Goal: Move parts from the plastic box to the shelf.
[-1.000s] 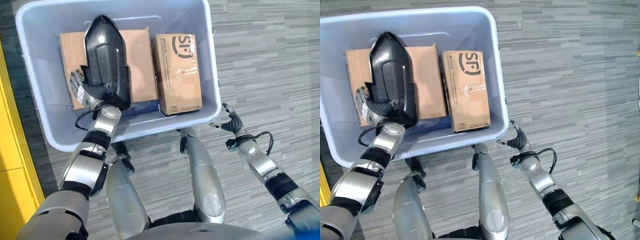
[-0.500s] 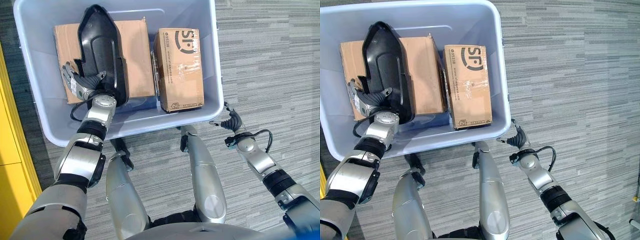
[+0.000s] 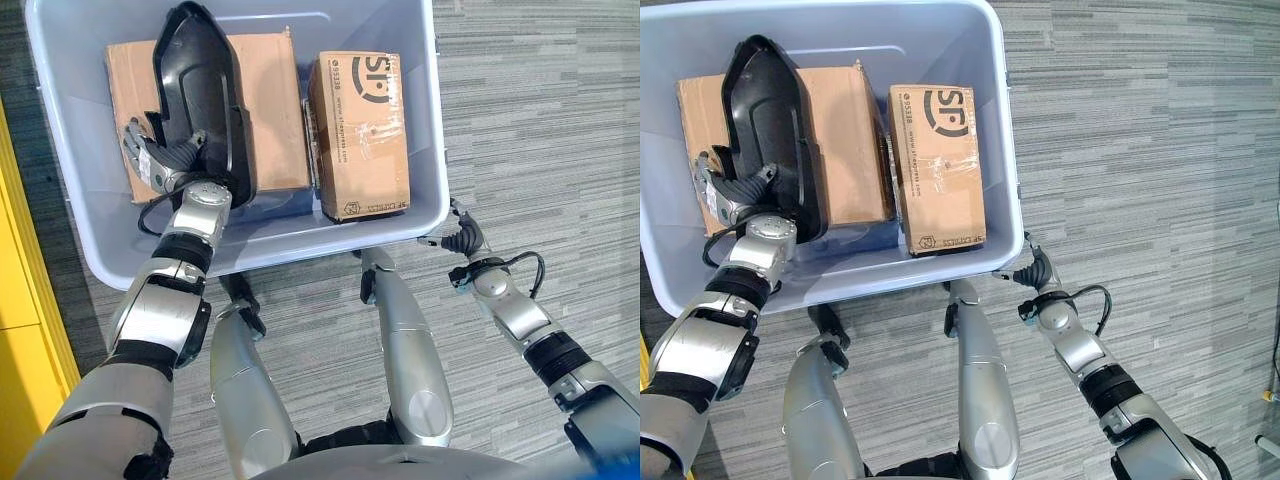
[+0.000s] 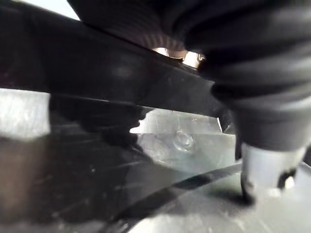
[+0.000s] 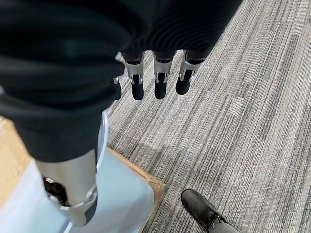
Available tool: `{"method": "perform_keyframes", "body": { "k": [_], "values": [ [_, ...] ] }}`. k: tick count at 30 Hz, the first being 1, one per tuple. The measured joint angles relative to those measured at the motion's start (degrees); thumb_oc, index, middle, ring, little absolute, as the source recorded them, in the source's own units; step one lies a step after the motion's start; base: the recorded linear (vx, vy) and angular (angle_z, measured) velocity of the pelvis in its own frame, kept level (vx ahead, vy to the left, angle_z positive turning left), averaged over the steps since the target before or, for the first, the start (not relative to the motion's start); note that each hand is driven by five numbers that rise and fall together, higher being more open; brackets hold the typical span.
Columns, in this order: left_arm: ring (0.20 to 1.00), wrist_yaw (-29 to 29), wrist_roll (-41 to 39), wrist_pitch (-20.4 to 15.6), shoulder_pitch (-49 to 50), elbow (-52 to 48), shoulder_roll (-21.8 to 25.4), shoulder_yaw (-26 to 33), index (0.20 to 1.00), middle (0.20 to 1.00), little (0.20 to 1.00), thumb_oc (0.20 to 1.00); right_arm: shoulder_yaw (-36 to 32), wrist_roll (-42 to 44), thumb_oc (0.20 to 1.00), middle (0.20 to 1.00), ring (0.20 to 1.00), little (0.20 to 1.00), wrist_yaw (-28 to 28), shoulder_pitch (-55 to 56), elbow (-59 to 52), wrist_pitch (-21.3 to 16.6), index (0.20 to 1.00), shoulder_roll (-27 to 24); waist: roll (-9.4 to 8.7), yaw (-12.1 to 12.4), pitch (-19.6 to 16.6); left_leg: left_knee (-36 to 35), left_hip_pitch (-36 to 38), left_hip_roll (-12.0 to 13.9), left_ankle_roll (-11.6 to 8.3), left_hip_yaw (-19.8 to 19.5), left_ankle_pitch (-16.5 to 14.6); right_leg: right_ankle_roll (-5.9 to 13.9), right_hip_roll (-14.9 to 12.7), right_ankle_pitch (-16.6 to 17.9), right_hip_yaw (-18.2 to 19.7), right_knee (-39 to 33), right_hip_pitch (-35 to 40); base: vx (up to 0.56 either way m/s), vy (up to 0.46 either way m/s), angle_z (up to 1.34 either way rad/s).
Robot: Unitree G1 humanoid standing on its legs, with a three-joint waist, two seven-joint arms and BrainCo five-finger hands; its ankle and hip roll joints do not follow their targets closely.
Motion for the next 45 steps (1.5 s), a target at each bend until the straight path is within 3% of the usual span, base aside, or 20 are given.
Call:
{"method": "perform_keyframes", "body": {
  "k": [6,13,21,26,30,34,37,39,41,45],
  "values": [
    [0.2,0.9,-8.5,-1.5,-1.7,1.1,3.3,3.1,0.2,0.2,0.2,0.2,0.2,0.1,1.0,1.0,1.0,1.0,0.0,0.0,0.0,0.7,1.0,0.0,-0.08,0.2,-0.1,0.2,-0.2,0.2,-0.11,-0.5,-0.1,0.01,0.3,0.0,0.0,0.1,0.0,0.01,-0.036,0.01],
    [0.2,10.0,-13.3,-3.4,-2.8,2.6,2.4,4.3,0.2,0.2,0.2,0.2,2.8,1.2,1.0,1.0,1.0,1.0,-2.3,-0.2,0.1,-0.4,1.0,0.2,-0.88,0.0,-0.6,1.0,-1.0,0.6,-0.69,-1.6,-0.1,-0.53,0.6,0.3,-0.8,0.7,0.0,0.0,-0.058,0.02],
    [0.2,10.6,-15.4,-8.1,-3.3,3.0,1.0,5.4,0.2,0.2,0.2,0.2,3.6,3.3,1.0,1.0,1.0,1.0,-4.7,0.1,0.3,-0.4,1.0,0.2,-1.13,0.4,-0.7,1.9,-2.0,0.7,-0.69,-2.5,-0.1,-0.55,0.5,0.3,-1.3,0.8,0.0,-0.01,-0.02,0.02],
    [0.2,10.8,-11.9,-10.1,-0.4,0.3,0.2,6.7,0.2,0.2,0.2,0.2,3.5,3.3,1.0,1.0,1.0,1.0,-4.5,0.4,-0.1,-0.8,1.0,0.2,-1.13,0.1,-0.7,1.5,-0.8,0.5,-0.68,-2.5,0.1,-1.08,0.5,0.8,-1.3,1.0,0.9,-0.03,0.007,0.0],
    [0.2,11.6,-8.0,-11.2,8.2,-5.8,-2.2,6.3,0.2,0.2,0.2,0.2,3.2,3.2,1.0,1.0,1.0,1.0,-4.4,4.1,-3.1,-1.4,1.0,0.1,-1.13,0.6,-0.7,-2.9,6.4,-0.6,-0.82,-0.8,1.2,-0.98,0.1,0.7,-0.7,-0.5,6.0,-0.04,0.031,-0.04],
    [0.2,12.5,-3.6,-15.3,15.4,-12.1,-2.0,6.9,0.2,0.2,0.2,0.2,1.0,2.5,1.0,1.0,1.0,1.0,-3.2,7.8,-6.7,-1.8,1.0,0.0,-0.87,2.0,-0.6,-8.6,14.3,-2.0,-0.63,1.3,3.2,-0.67,-0.3,0.4,-0.2,-2.9,11.3,-0.01,0.072,-0.05],
    [0.2,12.5,-0.6,-17.5,22.2,-19.5,-1.7,8.9,0.2,0.2,0.2,0.2,-2.9,0.8,1.0,1.0,1.0,1.0,-0.9,11.6,-8.6,-2.1,1.0,-0.4,1.18,3.1,0.0,-14.3,23.7,-3.2,-0.88,2.8,4.9,-0.51,-0.6,0.7,-0.1,-5.4,18.8,0.02,0.091,-0.03],
    [0.2,12.9,1.9,-19.5,25.6,-21.0,-2.6,9.2,0.2,0.2,0.2,0.2,-3.9,-0.3,1.0,1.0,1.0,1.0,0.2,14.0,-10.2,-2.6,1.0,-1.5,3.75,3.4,-0.2,-16.5,28.0,-3.5,-0.88,3.5,5.2,-0.07,-0.6,0.7,-0.2,-6.7,22.8,0.06,0.077,-0.02],
    [0.2,14.5,5.2,-19.3,29.4,-27.0,-2.9,10.8,0.2,0.2,0.2,0.2,-5.0,-2.2,1.0,1.0,1.0,1.0,2.0,15.9,-12.0,-2.5,1.0,-1.8,5.98,3.5,-0.1,-19.6,32.6,-4.0,-0.42,4.2,5.8,0.39,-0.8,0.1,-0.8,-8.1,26.5,0.09,0.06,0.04],
    [0.2,19.5,11.8,-19.7,31.2,-34.5,-1.8,12.1,0.2,0.2,0.2,0.2,-5.8,-3.5,1.0,1.0,1.0,1.0,4.0,18.5,-13.0,-2.4,1.0,-3.5,11.27,4.3,-4.1,-22.7,36.6,-4.3,-0.31,4.4,6.1,0.88,-0.8,-0.8,-1.5,-9.4,30.3,0.12,0.056,0.08]
  ]
}}
